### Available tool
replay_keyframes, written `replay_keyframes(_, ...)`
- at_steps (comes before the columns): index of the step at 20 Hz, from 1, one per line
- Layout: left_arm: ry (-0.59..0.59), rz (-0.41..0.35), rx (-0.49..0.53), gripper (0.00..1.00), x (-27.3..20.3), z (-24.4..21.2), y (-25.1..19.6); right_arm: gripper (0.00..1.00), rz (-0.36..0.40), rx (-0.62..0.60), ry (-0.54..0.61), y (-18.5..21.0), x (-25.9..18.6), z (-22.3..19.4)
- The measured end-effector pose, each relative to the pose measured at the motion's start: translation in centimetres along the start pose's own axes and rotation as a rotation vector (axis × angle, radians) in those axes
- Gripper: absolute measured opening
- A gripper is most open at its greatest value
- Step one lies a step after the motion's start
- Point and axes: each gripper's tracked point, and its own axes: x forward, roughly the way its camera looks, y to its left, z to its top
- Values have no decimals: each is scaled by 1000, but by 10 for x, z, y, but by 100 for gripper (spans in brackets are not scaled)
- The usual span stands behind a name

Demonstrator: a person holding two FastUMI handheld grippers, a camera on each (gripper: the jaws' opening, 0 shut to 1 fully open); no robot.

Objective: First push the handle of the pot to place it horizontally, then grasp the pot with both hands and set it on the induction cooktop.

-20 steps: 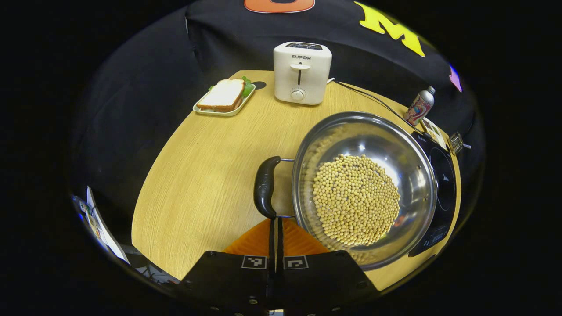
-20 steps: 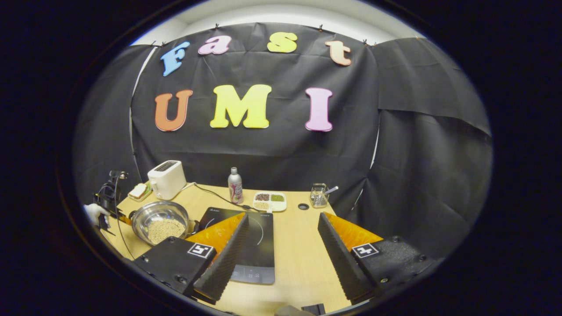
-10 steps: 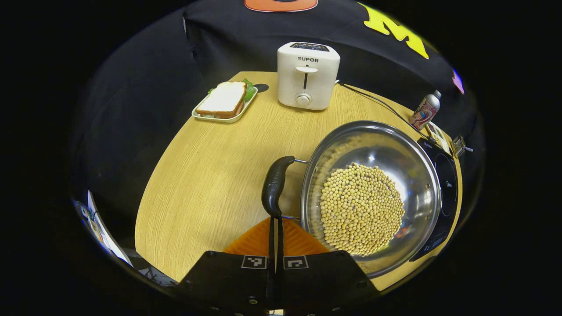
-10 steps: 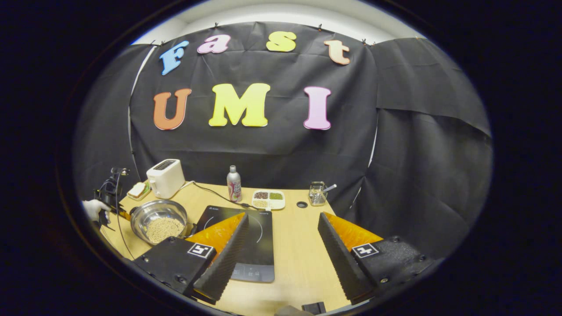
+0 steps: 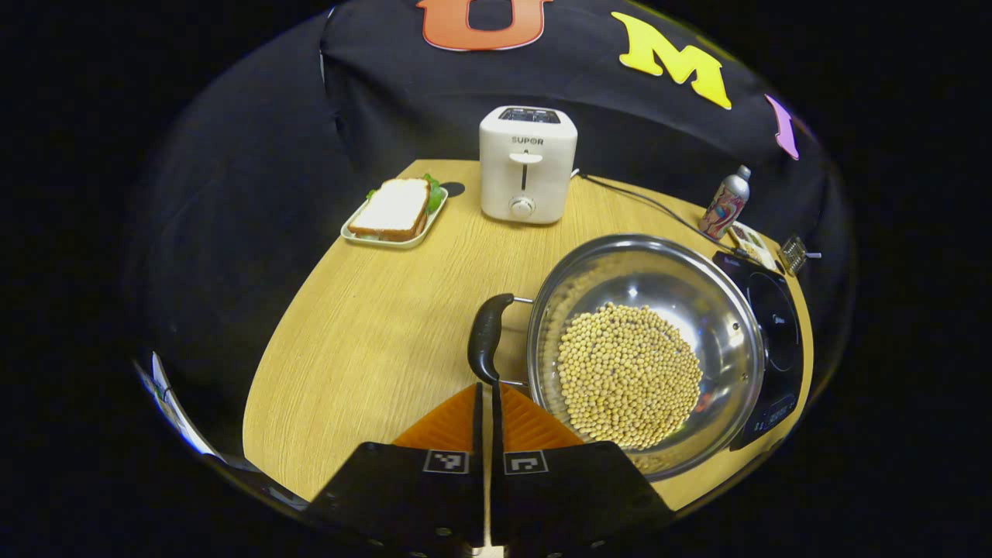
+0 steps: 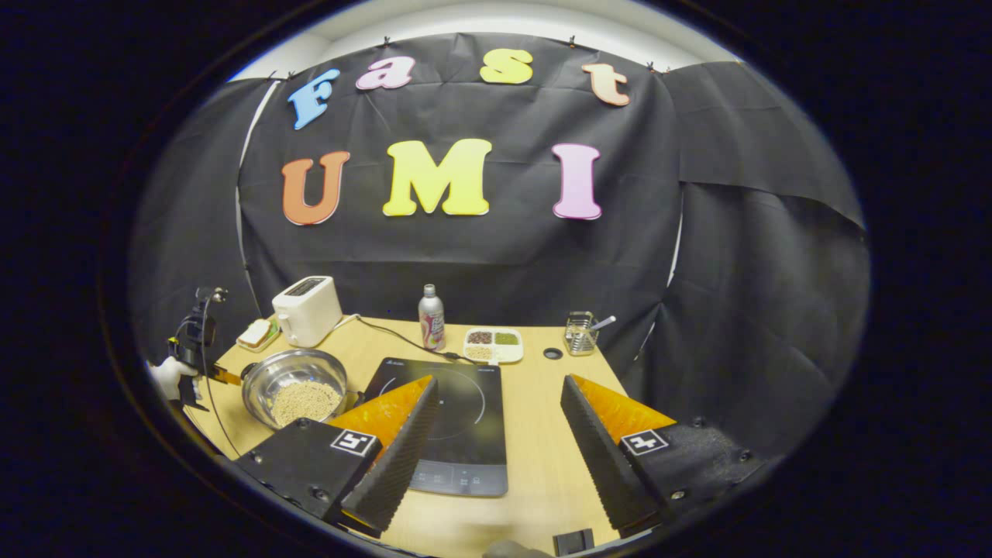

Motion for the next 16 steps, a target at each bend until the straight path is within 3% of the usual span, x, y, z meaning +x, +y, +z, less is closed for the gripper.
replay_keyframes(1, -17, -16, -3, 11, -4, 1, -1, 97, 19, -2, 7, 9, 4, -2)
replay_keyframes(4, -72, -24, 4, 94, -17, 13, 1, 97, 86, -12, 29, 41, 20, -8)
replay_keyframes(5, -89, -20, 11, 91, -21, 17, 2, 98, 108, -16, 36, 53, 27, -10)
replay_keyframes(6, -107, -14, 17, 96, -24, 20, 2, 98, 131, -18, 52, 65, 34, -14)
replay_keyframes(11, -141, -19, 80, 97, -20, 32, -8, 100, 260, -7, 166, 136, 74, -41)
replay_keyframes(16, -108, -26, 145, 96, 0, 34, -18, 97, 315, 17, 325, 193, 119, -87)
